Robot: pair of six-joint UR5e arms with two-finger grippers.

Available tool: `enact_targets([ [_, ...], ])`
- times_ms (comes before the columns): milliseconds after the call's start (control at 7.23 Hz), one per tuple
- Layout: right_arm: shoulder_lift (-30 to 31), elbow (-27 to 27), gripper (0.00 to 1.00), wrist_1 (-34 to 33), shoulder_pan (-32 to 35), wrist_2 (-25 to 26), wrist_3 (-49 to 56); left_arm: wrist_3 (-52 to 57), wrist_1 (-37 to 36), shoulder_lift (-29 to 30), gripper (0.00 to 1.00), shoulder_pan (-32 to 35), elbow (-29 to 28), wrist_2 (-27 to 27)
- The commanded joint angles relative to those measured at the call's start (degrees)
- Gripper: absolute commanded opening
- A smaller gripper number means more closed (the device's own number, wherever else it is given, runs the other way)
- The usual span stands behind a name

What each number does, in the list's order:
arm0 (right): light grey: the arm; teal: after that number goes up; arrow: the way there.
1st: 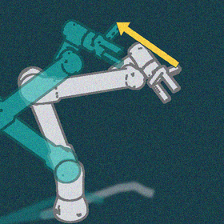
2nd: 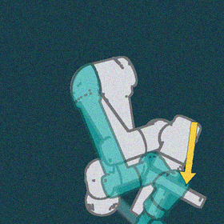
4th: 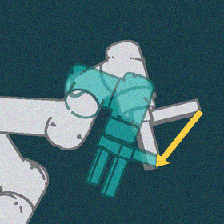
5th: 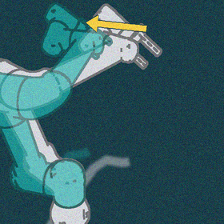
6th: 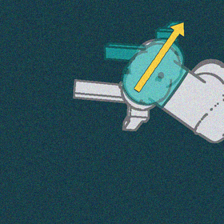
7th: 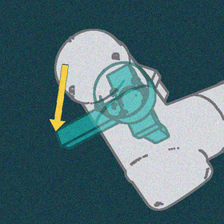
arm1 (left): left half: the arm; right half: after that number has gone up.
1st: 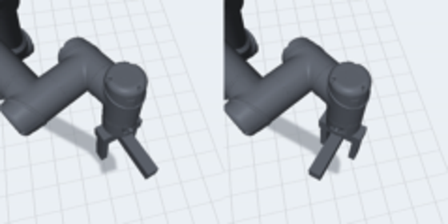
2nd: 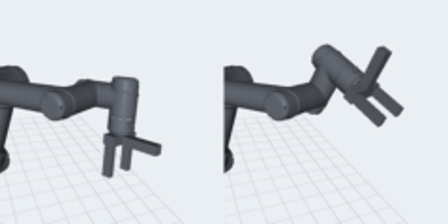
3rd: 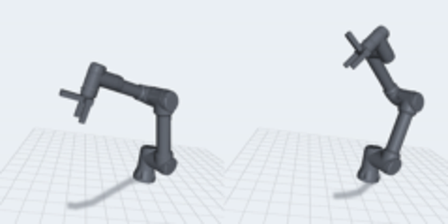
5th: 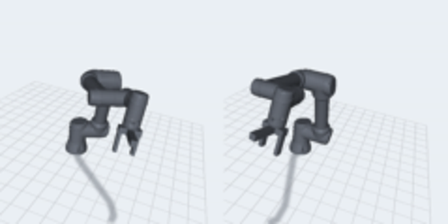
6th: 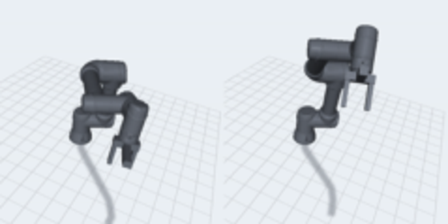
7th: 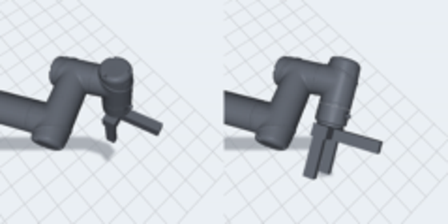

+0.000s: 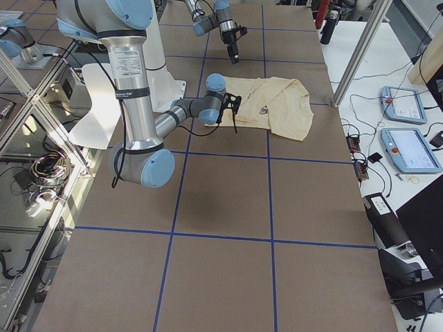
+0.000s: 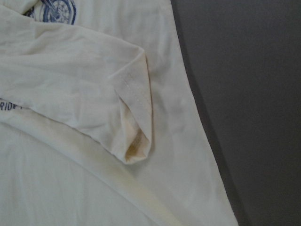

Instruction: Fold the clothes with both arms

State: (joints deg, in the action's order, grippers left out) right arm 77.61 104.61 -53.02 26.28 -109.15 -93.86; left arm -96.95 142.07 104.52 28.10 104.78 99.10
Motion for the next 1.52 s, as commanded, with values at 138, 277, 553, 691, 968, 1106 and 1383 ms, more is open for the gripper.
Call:
enact_targets([
  [138, 3.24, 1.12, 1.0, -0.68, -3.16, 2.72, -1.32, -0.34, 0.05, -0.02, 0.99, -1.74, 0.25, -1.46],
  [277, 4.12, 1.73, 1.0, -0.69, -3.16, 2.63, -1.32, -0.34, 0.05, 0.07, 0.99, -1.82, 0.51, -1.28],
  [553, 4.04, 1.83, 0.91, -0.69, -3.25, 2.54, -1.32, -0.25, 0.05, -0.02, 0.99, -1.82, 0.51, -1.28],
  [691, 4.04, 2.0, 0.89, -0.69, -3.42, 2.46, -1.5, -0.25, 0.05, -0.02, 0.99, -1.74, 0.51, -1.19],
  [968, 3.34, 2.0, 0.88, -2.51, -3.95, 2.54, -1.59, -0.17, 0.05, -0.11, 0.99, -1.74, 0.34, -1.1],
  [1106, 3.16, 2.09, 0.88, -3.4, -4.12, 2.54, -1.59, -0.17, -0.04, -0.11, 0.99, -1.74, 0.34, -1.1],
  [1383, 3.16, 2.09, 0.69, -3.5, -4.3, 2.72, -1.67, -0.17, -0.04, -0.11, 0.99, -1.74, 0.34, -1.19],
])
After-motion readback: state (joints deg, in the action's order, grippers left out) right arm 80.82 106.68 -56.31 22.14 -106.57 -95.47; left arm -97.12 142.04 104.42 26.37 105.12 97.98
